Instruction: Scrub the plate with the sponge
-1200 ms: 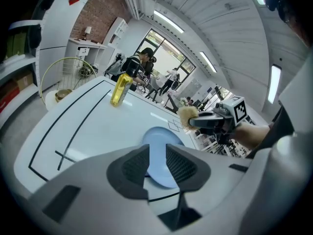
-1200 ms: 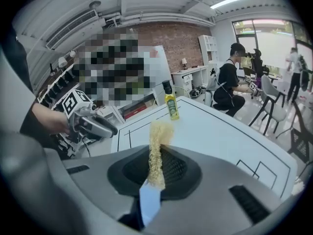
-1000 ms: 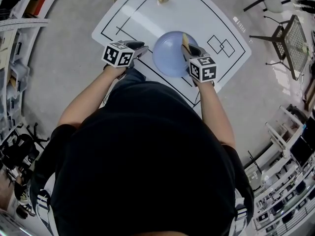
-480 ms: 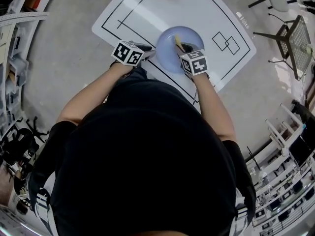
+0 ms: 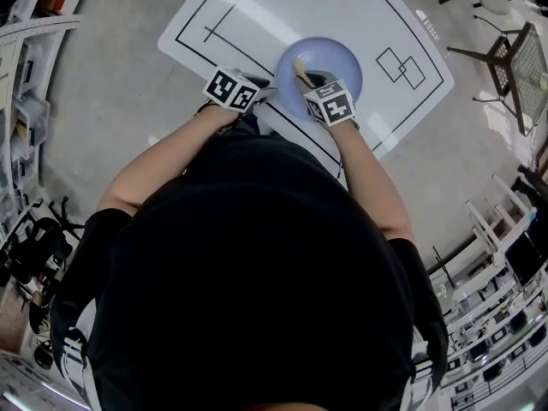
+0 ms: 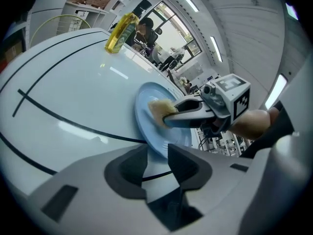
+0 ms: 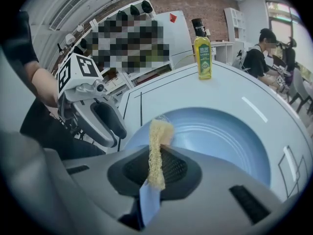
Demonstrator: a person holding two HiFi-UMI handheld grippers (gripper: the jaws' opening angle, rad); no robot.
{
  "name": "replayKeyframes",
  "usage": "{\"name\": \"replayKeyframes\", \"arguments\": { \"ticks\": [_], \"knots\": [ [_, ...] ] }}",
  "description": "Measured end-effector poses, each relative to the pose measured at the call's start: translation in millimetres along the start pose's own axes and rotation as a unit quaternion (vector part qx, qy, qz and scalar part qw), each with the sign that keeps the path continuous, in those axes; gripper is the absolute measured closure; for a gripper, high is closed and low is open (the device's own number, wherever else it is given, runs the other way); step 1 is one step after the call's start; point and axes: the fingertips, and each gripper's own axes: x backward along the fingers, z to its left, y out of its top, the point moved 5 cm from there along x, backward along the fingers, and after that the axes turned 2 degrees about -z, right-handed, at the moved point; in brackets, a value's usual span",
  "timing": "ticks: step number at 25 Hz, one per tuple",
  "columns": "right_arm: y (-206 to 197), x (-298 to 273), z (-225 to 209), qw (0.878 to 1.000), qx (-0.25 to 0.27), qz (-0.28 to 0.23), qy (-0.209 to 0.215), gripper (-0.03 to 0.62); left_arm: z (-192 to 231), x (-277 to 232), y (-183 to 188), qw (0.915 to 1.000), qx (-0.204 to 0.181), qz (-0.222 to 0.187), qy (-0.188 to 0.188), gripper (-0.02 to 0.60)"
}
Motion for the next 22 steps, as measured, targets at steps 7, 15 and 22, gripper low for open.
{"name": "replayKeyframes", "arguments": {
  "ticks": [7,15,22],
  "knots": [
    [-1.7,-19.8,7.1,1.000,0.010,0.016,0.017,0.559,1.1,-20.3,-1.7,0.9998,-0.006,0.020,-0.003,0.446],
    [4.0,-35.5,8.7,0.999,0.018,0.021,0.031,0.558,2.6,-25.5,-1.1,0.9985,-0.028,0.045,-0.011,0.462],
    [18.8,-37.9,3.4,0.999,0.019,0.014,0.026,0.557,1.1,-24.0,-2.6,0.9992,-0.017,0.035,-0.008,0.468]
  ]
}}
